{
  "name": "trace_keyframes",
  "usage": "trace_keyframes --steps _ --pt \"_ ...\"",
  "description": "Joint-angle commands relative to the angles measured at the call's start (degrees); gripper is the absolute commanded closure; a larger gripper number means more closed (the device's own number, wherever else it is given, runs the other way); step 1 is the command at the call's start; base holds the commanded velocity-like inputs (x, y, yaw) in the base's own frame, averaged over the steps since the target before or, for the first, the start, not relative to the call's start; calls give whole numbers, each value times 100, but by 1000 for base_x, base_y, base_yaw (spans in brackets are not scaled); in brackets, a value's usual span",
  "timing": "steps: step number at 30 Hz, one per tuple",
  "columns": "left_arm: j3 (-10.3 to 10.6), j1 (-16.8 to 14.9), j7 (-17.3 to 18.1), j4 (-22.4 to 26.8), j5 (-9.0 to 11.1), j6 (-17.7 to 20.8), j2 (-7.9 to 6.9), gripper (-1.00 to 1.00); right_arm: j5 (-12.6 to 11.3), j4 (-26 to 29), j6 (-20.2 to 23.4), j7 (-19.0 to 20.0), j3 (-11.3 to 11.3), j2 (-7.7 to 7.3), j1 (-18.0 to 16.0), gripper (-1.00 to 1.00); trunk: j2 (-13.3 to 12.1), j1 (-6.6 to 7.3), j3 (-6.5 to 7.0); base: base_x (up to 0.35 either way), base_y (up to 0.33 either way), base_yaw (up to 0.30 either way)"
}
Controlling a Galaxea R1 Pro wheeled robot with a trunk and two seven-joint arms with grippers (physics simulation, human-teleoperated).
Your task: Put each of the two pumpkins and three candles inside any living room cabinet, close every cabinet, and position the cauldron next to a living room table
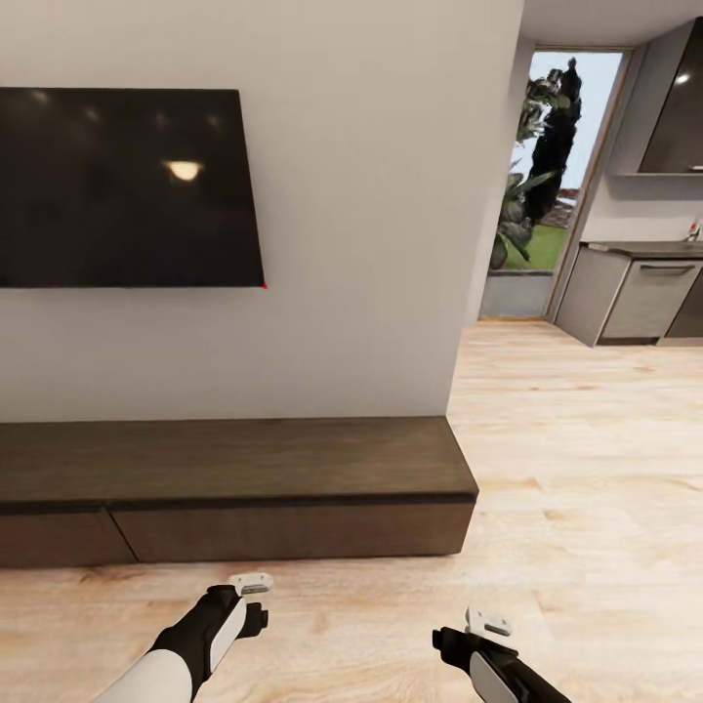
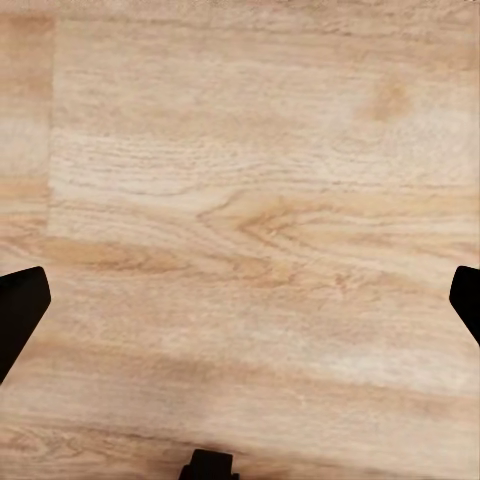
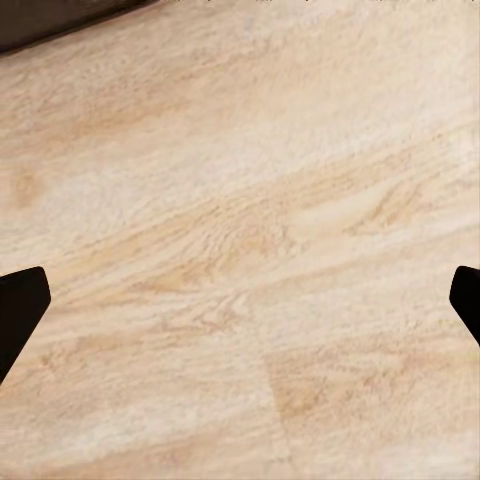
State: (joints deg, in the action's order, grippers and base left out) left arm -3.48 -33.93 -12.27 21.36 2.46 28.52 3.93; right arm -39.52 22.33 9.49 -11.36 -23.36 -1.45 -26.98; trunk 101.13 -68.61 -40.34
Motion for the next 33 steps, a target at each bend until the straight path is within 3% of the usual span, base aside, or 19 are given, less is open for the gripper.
trace_keyframes --steps 1,33 --pt "-1 0 -1 0 1 -1 0 -100 -1 0 0 -1 0 -1 0 -100 -42 23 18 0 0 0" --pt "2 0 -3 0 -7 -4 -4 -100 1 -29 -90 -3 -2 -4 3 -100 -1325 725 593 0 0 0"
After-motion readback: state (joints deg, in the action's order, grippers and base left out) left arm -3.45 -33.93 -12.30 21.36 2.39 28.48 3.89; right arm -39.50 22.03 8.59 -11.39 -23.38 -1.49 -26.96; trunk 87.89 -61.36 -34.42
